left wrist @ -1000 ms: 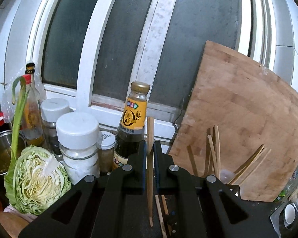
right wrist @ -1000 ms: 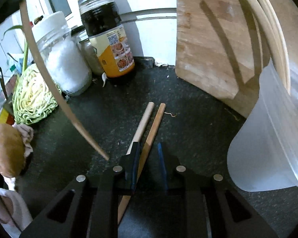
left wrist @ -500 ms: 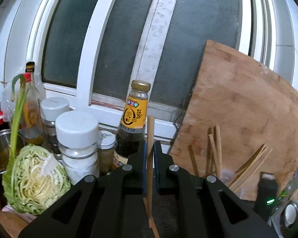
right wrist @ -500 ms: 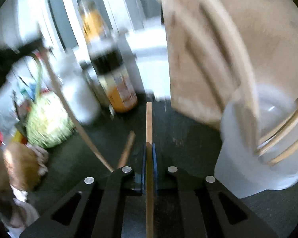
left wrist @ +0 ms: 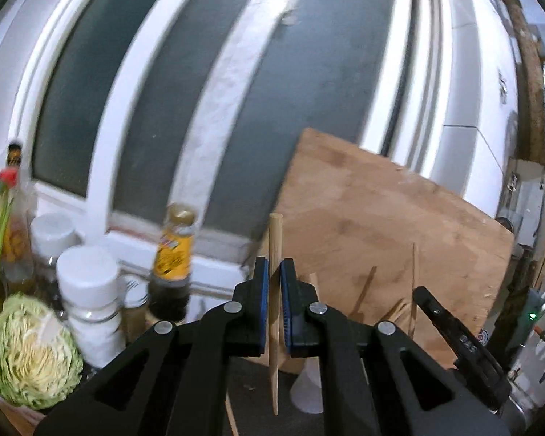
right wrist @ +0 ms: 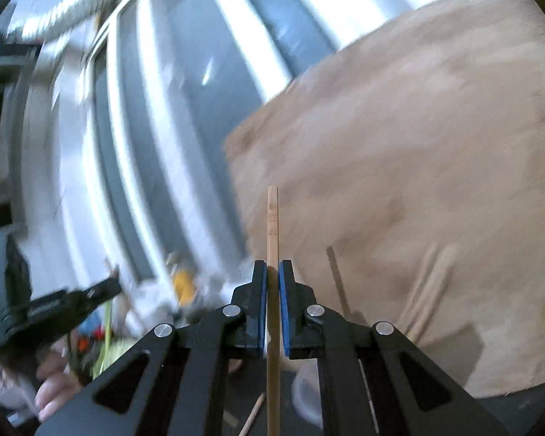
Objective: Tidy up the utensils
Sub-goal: 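Lift both chopsticks upright and carry both tools over the clear cup, then lower the chopsticks into the cup and open both tools to release them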
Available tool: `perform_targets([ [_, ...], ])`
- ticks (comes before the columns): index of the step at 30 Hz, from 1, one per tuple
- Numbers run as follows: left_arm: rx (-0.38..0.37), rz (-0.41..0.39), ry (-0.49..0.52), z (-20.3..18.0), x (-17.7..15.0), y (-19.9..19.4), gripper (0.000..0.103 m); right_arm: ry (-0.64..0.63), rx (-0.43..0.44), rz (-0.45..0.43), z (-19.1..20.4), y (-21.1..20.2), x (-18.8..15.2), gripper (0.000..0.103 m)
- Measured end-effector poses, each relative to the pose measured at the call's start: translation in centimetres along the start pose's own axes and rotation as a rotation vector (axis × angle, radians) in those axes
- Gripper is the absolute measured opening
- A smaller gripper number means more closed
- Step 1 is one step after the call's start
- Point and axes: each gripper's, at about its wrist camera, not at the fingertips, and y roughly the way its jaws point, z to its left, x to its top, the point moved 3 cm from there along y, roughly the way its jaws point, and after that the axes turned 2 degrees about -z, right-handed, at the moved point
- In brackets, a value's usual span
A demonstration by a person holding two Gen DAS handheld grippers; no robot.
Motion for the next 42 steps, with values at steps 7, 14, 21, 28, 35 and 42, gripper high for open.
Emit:
perform_targets([
  [7,-0.047,-0.025,0.050,-5.7,2.6,0.0,0.006,0.170,-0.102,-0.056,-5.9,-0.2,2.9,0.008],
  [14,-0.130,0.012,0.027,-8.8,4.3,1.4,0.006,0.199,-0.096,-0.017,-7.4,1.4,3.4,0.008],
  [21,-0.146,0.022,0.042,-10.6,4.7,2.7,0.006,0.286,-0.018,0.009,-9.0,2.6,4.0,0.008],
  [28,-0.132,0.053,0.048,-10.9,3.7,5.2,0.006,0.373,0.040,0.005,-10.2,2.3,4.3,0.009],
  [35,-0.098,0.085,0.064,-10.1,1.8,7.0,0.006,0.380,0.053,0.013,-10.1,3.1,4.7,0.010],
  [42,-0.119,0.084,0.028,-8.9,0.0,7.9,0.006,0.490,0.145,0.027,-10.9,3.4,4.4,0.009],
])
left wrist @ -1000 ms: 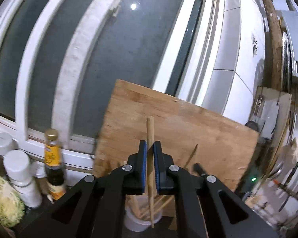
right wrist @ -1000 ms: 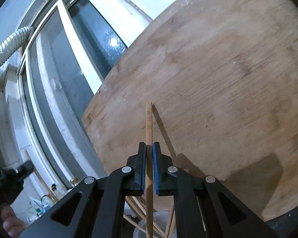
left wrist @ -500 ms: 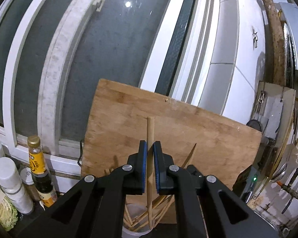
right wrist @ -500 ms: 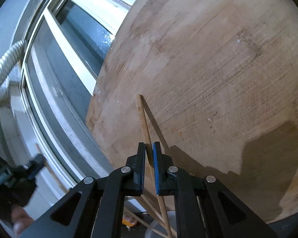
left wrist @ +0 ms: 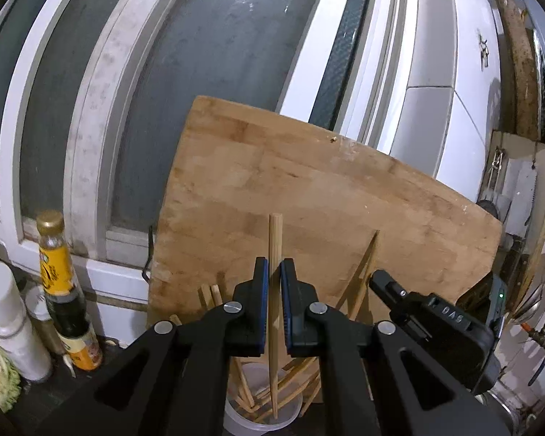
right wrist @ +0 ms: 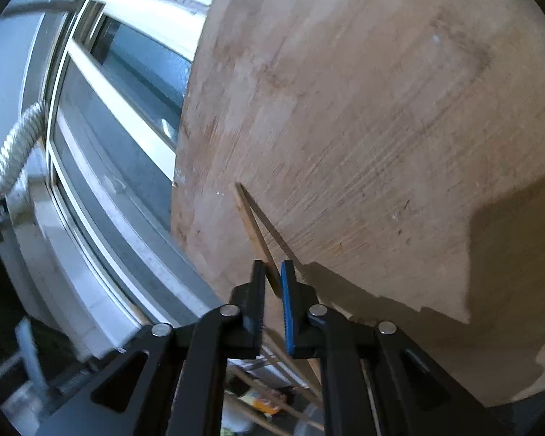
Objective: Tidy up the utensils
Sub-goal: 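Lower the chopsticks into the cup and open both tools to release them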
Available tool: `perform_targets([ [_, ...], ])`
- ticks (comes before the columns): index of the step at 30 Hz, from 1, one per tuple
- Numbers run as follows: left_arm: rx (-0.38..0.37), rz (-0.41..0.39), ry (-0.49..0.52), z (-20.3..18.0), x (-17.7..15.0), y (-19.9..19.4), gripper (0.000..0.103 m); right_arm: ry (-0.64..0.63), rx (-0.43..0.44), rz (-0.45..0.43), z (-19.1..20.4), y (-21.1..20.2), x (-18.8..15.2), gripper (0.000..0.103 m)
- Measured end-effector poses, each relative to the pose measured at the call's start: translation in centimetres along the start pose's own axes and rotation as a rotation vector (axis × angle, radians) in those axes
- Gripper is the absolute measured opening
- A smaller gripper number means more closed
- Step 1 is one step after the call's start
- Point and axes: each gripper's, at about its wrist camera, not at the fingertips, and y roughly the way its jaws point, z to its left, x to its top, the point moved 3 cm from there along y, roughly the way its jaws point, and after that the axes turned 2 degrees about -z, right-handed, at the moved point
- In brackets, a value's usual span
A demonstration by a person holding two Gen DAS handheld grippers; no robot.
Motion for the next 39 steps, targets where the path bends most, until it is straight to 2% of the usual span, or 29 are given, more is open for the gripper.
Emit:
perform_targets([
  [4,-0.019,-0.001,-0.029,1.2,-1.1,0.6,0.006,-0.024,-0.018,-0.027,0.0,-0.4,0.0,0.009],
  [12,0.034,0.064,-0.047,2.8,-3.2,2.5,0.006,-0.071,-0.066,0.045,-0.7,1.9,-1.6,0.008],
  [16,0.042,0.056,-0.053,3.2,-4.1,2.9,0.006,-0.221,-0.179,0.009,0.2,2.3,-4.1,0.008],
  [17,0.049,0.053,-0.052,3.4,-4.2,3.1,0.006,-0.274,-0.235,-0.020,0.6,2.3,-5.1,0.008],
  [18,0.052,0.049,-0.056,3.6,-4.3,3.2,0.006,-0.341,-0.346,-0.123,1.1,1.6,-6.5,0.008],
  [21,0.053,0.040,-0.088,4.5,-4.1,3.1,0.006,-0.434,-0.539,-0.382,2.3,-0.6,-9.8,0.008],
  [22,0.053,0.035,-0.103,5.0,-3.9,2.9,0.006,-0.436,-0.576,-0.457,2.7,-1.3,-10.5,0.008],
  [23,0.045,0.026,-0.117,5.3,-3.7,2.5,0.006,-0.424,-0.580,-0.491,2.9,-1.8,-10.9,0.008],
  [27,0.039,-0.013,-0.140,6.3,-3.1,1.3,0.006,-0.458,-0.530,-0.432,3.7,-0.9,-11.7,0.008],
  [39,0.023,-0.018,-0.116,5.9,-2.5,0.4,0.006,-0.404,-0.524,-0.331,2.5,0.7,-11.4,0.008],
])
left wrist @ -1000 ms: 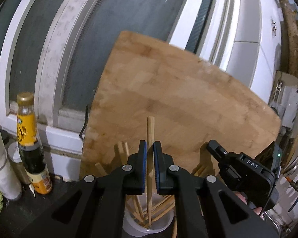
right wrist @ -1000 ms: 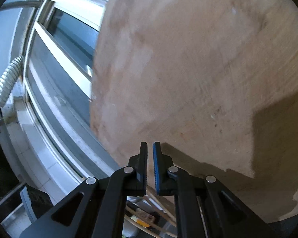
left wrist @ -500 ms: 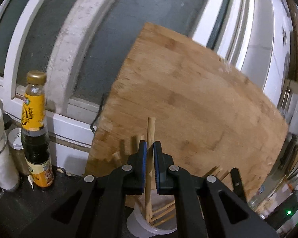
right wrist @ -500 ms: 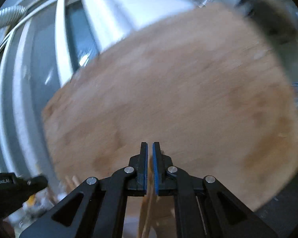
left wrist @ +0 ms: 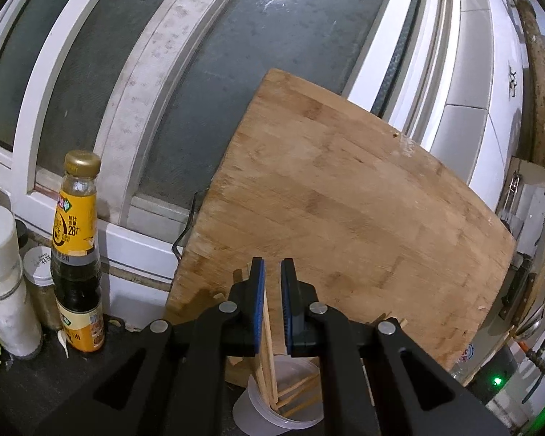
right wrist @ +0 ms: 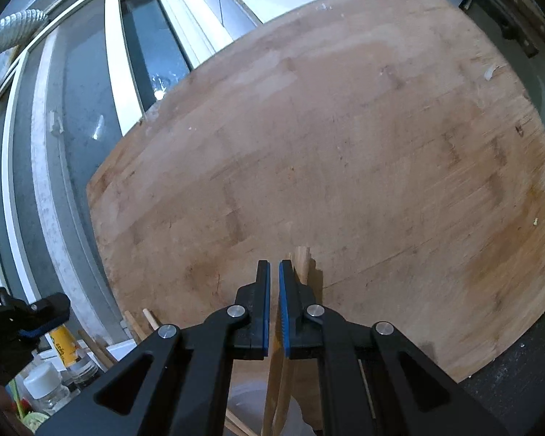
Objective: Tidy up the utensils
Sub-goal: 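Lower the chopsticks into the cup and open both tools to release them, then move the left tool to the last chopstick and grasp it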
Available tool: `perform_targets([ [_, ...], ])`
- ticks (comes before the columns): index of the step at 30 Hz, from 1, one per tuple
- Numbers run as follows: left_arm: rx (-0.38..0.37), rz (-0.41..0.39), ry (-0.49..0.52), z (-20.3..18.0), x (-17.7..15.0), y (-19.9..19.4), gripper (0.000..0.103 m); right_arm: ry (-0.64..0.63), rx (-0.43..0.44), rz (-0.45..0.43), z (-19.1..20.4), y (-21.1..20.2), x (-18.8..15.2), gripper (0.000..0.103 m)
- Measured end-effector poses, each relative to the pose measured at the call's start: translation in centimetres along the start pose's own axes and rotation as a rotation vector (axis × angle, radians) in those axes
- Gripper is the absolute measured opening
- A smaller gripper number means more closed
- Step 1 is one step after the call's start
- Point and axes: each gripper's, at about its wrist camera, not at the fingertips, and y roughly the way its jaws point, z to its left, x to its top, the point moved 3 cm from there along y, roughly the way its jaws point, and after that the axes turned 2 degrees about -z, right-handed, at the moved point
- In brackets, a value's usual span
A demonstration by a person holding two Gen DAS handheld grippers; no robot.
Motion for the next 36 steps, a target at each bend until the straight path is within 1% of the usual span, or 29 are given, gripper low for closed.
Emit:
perform_targets([
  [4,0.029,0.002,0.026,-0.3,0.2,-0.4,0.006,-0.004,0.017,0.012,0.0,-0.3,0.2,0.008],
  [6,0.051,-0.022,0.041,-0.4,0.5,-1.1,0.006,-0.017,0.011,0.000,0.0,-0.5,0.1,0.008],
  [9,0.102,-0.061,0.073,-0.4,0.8,-2.6,0.007,-0.021,-0.011,-0.017,0.1,-0.8,-0.1,0.008],
  [11,0.120,-0.088,0.089,-0.2,1.0,-3.9,0.011,-0.034,-0.019,-0.037,0.2,-1.0,-0.3,0.008],
  [13,0.144,-0.100,0.109,-0.1,1.0,-5.1,0.012,-0.046,-0.019,-0.062,0.4,-1.5,-0.3,0.008],
  [15,0.160,-0.091,0.148,-0.1,0.8,-6.1,0.015,-0.036,-0.036,-0.103,0.1,-2.3,-0.1,0.008],
  [17,0.221,-0.078,0.189,-0.1,0.6,-6.9,0.016,-0.023,-0.033,-0.106,-0.2,-2.6,0.2,0.008],
  [18,0.268,-0.074,0.207,0.0,0.4,-7.3,0.017,-0.014,-0.030,-0.098,-0.3,-2.6,0.3,0.008],
  [19,0.313,-0.062,0.230,0.1,0.2,-7.6,0.021,-0.004,-0.028,-0.087,-0.4,-2.5,0.3,0.008],
  [21,0.361,-0.036,0.256,0.3,-0.1,-7.9,0.029,-0.002,-0.024,-0.069,-0.5,-2.3,0.2,0.008],
  [23,0.432,-0.009,0.278,0.8,-0.5,-8.0,0.044,-0.005,-0.019,-0.071,-0.4,-2.4,0.3,0.008],
  [25,0.508,0.032,0.295,1.5,-1.1,-7.6,0.051,-0.020,-0.016,-0.089,-0.2,-2.8,0.3,0.008],
  [26,0.528,0.064,0.292,2.0,-1.5,-7.3,0.055,-0.036,-0.016,-0.103,-0.1,-3.1,0.1,0.008],
  [28,0.552,0.175,0.247,3.5,-2.5,-5.9,0.055,-0.054,-0.021,-0.113,0.1,-3.2,-0.2,0.008],
  [31,0.527,0.321,0.182,5.6,-4.2,-3.7,0.055,-0.070,-0.007,-0.106,0.3,-3.3,-0.3,0.008],
  [33,0.508,0.408,0.172,6.4,-5.5,-2.3,0.055,-0.072,-0.003,-0.109,0.3,-3.5,-0.2,0.008],
  [35,0.473,0.480,0.150,7.1,-6.9,-0.9,0.053,-0.062,0.012,-0.086,0.2,-3.3,-0.1,0.008],
  [36,0.469,0.504,0.142,7.4,-7.4,-0.3,0.052,-0.056,0.017,-0.074,0.1,-3.1,-0.2,0.008],
])
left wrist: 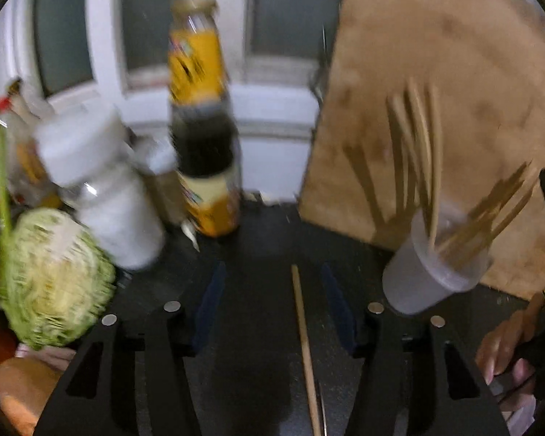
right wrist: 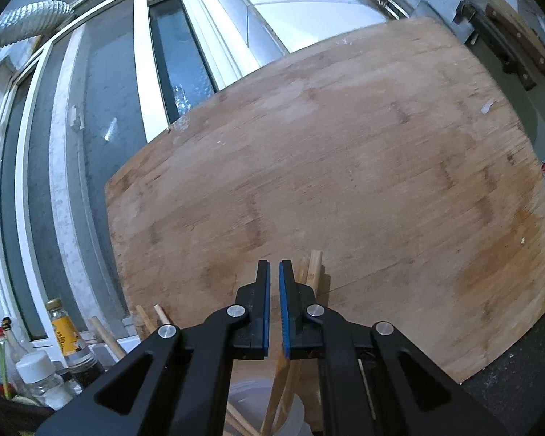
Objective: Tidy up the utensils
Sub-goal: 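Move the left tool to the last chopstick and grasp it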
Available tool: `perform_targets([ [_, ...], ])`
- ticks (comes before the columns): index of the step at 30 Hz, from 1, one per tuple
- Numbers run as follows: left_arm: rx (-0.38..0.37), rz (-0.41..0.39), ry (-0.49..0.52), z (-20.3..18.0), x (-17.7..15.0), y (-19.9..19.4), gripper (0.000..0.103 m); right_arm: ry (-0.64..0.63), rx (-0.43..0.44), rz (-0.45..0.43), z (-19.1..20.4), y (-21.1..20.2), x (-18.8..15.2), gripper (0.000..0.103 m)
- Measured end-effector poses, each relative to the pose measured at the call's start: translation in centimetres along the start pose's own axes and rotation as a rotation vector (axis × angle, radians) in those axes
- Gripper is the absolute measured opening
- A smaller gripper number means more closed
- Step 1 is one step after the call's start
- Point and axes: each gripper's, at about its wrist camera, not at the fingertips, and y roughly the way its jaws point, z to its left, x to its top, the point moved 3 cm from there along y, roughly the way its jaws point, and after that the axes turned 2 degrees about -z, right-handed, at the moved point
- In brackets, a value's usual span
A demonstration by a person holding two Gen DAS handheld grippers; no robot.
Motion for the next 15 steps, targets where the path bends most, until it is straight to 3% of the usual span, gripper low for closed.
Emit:
perform_targets([
  [6,-0.002,0.136,0.009,-1.0,-1.2,4.4,0.042,-0.009,0.002,0.006,0.0,0.3,-0.1,0.008],
  [10,-0.006,0.176,0.024,-1.8,-1.9,6.0,0.035,-0.024,0.011,-0.002,0.3,0.1,-0.3,0.008],
  [15,0.010,0.199,0.043,-2.5,-2.2,7.4,0.028,-0.034,0.076,0.073,1.1,0.9,-0.8,0.008],
])
